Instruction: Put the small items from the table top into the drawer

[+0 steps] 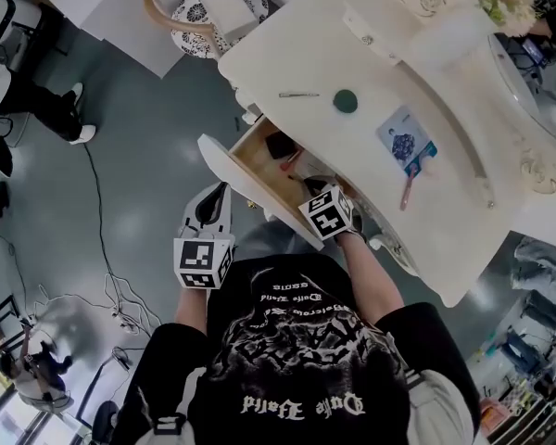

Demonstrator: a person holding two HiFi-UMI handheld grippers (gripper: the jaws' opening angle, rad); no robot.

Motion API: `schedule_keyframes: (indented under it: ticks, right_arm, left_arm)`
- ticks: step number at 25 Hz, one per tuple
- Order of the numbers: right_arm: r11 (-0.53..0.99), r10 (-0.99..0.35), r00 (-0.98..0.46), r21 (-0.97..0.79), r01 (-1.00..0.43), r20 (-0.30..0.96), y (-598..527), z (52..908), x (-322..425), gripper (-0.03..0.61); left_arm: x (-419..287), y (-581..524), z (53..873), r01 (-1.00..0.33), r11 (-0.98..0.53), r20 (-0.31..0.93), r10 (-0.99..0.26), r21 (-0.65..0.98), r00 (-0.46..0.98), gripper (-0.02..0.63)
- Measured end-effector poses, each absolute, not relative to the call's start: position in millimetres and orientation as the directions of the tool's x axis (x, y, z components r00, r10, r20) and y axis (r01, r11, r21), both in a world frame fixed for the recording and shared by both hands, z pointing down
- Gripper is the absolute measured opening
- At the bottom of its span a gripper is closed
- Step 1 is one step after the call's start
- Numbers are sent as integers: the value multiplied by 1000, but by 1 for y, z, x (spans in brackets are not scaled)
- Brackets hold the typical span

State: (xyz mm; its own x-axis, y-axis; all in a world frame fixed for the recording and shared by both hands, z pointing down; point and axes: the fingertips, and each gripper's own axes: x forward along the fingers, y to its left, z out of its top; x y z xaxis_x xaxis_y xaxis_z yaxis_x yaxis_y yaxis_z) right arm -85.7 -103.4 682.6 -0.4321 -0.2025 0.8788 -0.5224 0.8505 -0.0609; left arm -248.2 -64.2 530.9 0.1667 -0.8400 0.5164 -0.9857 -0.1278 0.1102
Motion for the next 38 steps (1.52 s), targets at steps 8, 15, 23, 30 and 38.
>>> schedule_keyframes:
  ticks: [8, 15, 23, 30, 38]
  right_arm:
    - [842, -217, -443, -63, -536, 870, -102, 686, -86, 9]
    - [815, -125, -478, -185, -549, 870, -93, 695, -96, 11]
    - [790, -131, -500, -215, -575, 856, -90, 683, -94, 12]
    - [797, -219, -552, -178, -577, 804, -84, 643, -92, 12]
    - [786, -334, -596, -133, -603, 730, -91, 597, -82, 12]
  left_arm:
    - [-245, -59, 532, -986, -133, 526, -834, 102, 166, 17]
    - [-249, -55, 531, -987, -121, 510, -845, 106, 159, 17]
    - [-246, -59, 532, -986, -127, 508, -846, 104, 163, 17]
    - [-227, -68, 529, -977, -164, 487, -848, 135, 209, 17]
    - [-199, -73, 529, -960, -224, 476, -835, 166, 277, 17]
